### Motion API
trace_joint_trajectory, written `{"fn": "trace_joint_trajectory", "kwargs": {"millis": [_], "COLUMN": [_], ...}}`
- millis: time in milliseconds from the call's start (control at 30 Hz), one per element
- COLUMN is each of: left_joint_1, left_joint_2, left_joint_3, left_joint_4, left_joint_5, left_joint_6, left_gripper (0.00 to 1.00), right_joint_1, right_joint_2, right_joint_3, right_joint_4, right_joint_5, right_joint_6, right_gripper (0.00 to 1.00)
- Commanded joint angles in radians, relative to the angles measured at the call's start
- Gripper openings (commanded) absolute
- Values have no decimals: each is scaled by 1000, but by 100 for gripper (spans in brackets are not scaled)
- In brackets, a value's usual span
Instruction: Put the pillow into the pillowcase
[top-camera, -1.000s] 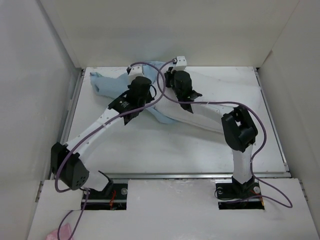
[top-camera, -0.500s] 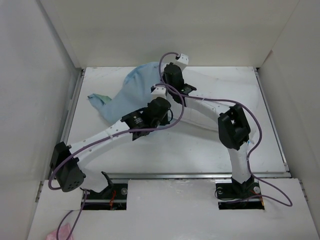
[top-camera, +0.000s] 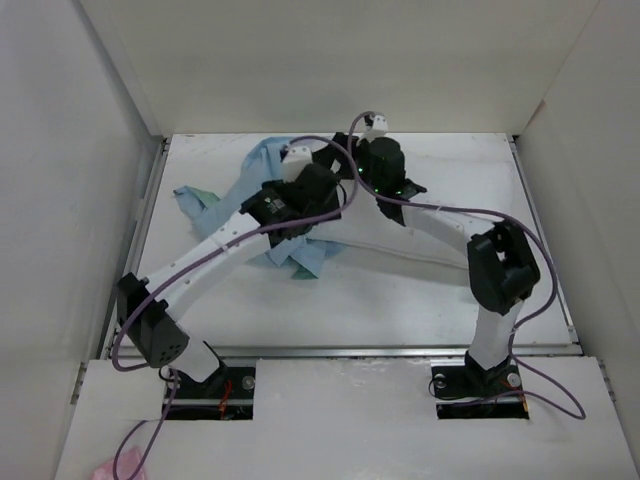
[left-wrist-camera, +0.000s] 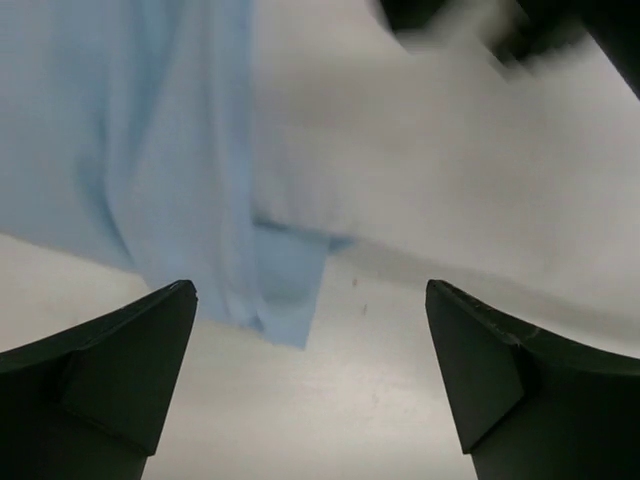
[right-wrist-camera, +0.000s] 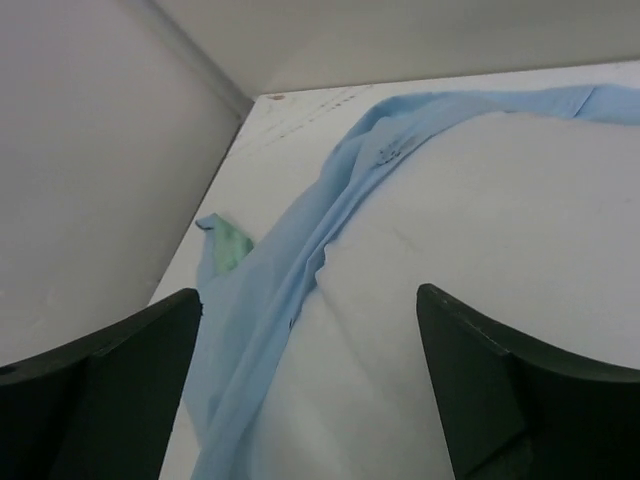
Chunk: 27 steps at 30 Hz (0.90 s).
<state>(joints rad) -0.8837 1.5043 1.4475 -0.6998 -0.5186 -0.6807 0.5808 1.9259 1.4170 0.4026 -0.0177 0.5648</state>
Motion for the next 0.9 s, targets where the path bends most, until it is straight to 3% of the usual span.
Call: {"fn": "trace_joint_trajectory", "kwargs": {"millis": [0, 167, 400, 567, 767, 867], "left_joint_1": [136, 396, 446, 465, 508, 508], "left_joint_2": [-41, 40, 302, 421, 508, 556], "left_joint_3": [97, 135, 376, 459, 470, 493], "left_joint_4": [-47, 143, 174, 145, 105, 96], "left_joint_5": [-107, 109, 247, 339, 327, 327], "left_joint_6": [-20, 167, 400, 428, 418, 408], "left_gripper": [99, 99, 99, 95, 61, 29], "right_joint_1": [-105, -151, -171, -171, -171, -147], "right_joint_2": [-117, -156, -33, 73, 183, 237], "right_joint_3": [-24, 31, 201, 333, 405, 414], "right_joint_4": [-62, -240, -341, -395, -386, -374], "right_joint_5": [-121, -168, -153, -177, -310, -298], "right_joint_6": [-42, -263, -480, -543, -543, -562], "right_gripper": [95, 96, 97, 98, 100, 98]}}
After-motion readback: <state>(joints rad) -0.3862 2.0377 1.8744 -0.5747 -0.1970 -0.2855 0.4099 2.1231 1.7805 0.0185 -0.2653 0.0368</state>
